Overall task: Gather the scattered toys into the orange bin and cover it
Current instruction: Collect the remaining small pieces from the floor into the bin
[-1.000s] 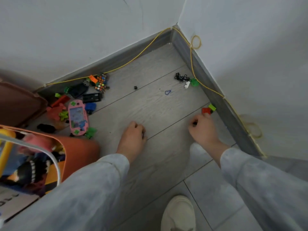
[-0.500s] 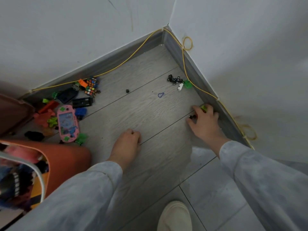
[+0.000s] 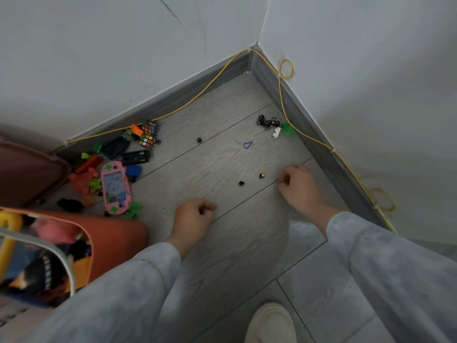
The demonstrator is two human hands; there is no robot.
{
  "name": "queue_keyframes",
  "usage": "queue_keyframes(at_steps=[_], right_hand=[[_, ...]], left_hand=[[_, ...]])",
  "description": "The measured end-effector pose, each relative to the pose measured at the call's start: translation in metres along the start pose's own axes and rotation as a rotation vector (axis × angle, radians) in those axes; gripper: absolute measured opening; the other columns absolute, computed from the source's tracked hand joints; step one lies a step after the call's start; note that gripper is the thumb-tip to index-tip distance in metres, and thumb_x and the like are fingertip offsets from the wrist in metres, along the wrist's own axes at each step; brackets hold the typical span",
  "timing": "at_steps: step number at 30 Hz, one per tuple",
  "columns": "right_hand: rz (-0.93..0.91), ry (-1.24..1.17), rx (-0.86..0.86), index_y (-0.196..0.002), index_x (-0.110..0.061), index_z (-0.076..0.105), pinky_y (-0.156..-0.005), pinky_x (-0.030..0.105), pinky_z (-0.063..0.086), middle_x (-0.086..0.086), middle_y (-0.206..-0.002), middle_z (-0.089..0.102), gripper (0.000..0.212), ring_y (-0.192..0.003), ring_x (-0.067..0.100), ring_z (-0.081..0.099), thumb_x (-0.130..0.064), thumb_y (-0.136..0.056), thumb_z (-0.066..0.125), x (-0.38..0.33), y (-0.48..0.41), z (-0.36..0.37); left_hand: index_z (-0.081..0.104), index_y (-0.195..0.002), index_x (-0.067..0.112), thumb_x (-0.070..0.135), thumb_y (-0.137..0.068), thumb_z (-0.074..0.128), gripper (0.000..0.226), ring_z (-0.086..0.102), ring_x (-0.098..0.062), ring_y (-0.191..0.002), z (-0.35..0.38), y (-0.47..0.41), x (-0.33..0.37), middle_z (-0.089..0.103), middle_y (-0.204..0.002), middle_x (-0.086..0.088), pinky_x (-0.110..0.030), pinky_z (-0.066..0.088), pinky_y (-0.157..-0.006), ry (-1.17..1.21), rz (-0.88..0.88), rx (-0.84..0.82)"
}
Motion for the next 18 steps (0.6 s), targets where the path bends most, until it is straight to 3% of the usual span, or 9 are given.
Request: queue_keyframes(at_steps=[5, 9, 11, 15, 18], right_hand=[[-0.045, -0.020, 0.013, -0.109, -0.018, 0.067, -0.076, 0.027, 0.036, 0.004, -0.097, 0.050, 0.029, -0.091, 0.021, 0.050, -0.006, -0.084, 0.058, -0.013, -0.001, -0.004], [-0.063, 0.008, -0.028, -0.091, -0.012, 0.072, -0.073, 0.022, 0.032, 0.005, -0.098, 0.048, 0.016, -0.089, 0.019, 0.049, -0.003, -0.081, 0.063, -0.021, -0.009, 0.004], [-0.106, 0.013, -0.029, -0.093, -0.011, 0.073, -0.074, 0.020, 0.031, 0.004, -0.100, 0.051, 0.014, -0.091, 0.017, 0.049, -0.005, -0.082, 0.068, -0.023, -0.010, 0.011], [-0.220, 0.069, -0.062, -0.109, -0.011, 0.071, -0.078, 0.025, 0.038, 0.009, -0.102, 0.061, 0.024, -0.094, 0.022, 0.057, -0.014, -0.086, 0.070, -0.026, -0.015, 0.021], [-0.267, 0.095, -0.087, -0.095, -0.011, 0.071, -0.075, 0.029, 0.045, 0.008, -0.093, 0.062, 0.011, -0.088, 0.027, 0.061, -0.011, -0.085, 0.067, -0.032, -0.018, 0.026]], left_hand=[[0.068, -0.078, 0.029, 0.005, -0.092, 0.050, 0.033, 0.059, -0.013, -0.080, 0.004, -0.003, 0.005, 0.065, -0.082, 0.008, -0.023, 0.045, -0.073, 0.227, -0.209, 0.021], [0.065, -0.073, 0.023, 0.008, -0.093, 0.039, 0.036, 0.056, -0.024, -0.080, 0.010, -0.004, 0.003, 0.061, -0.079, 0.002, -0.030, 0.042, -0.072, 0.297, -0.364, 0.034], [0.065, -0.072, 0.020, 0.009, -0.092, 0.037, 0.036, 0.055, -0.025, -0.081, 0.012, -0.004, 0.003, 0.059, -0.075, -0.001, -0.033, 0.040, -0.073, 0.328, -0.395, 0.040], [0.064, -0.080, 0.019, 0.012, -0.095, 0.039, 0.030, 0.054, -0.020, -0.082, 0.007, -0.006, 0.019, 0.059, -0.079, 0.002, -0.026, 0.037, -0.074, 0.136, -0.241, -0.004], [0.061, -0.093, 0.019, 0.027, -0.093, 0.050, 0.014, 0.057, -0.014, -0.073, 0.005, -0.009, 0.035, 0.061, -0.076, 0.006, -0.023, 0.037, -0.063, -0.046, -0.089, -0.020]])
Point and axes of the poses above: each hand's wrist, its own y-axis away from the middle knuckle, its own z-axis out of the palm, x = y × z, the point moved 1 cm from there along -y, towards the middle knuckle
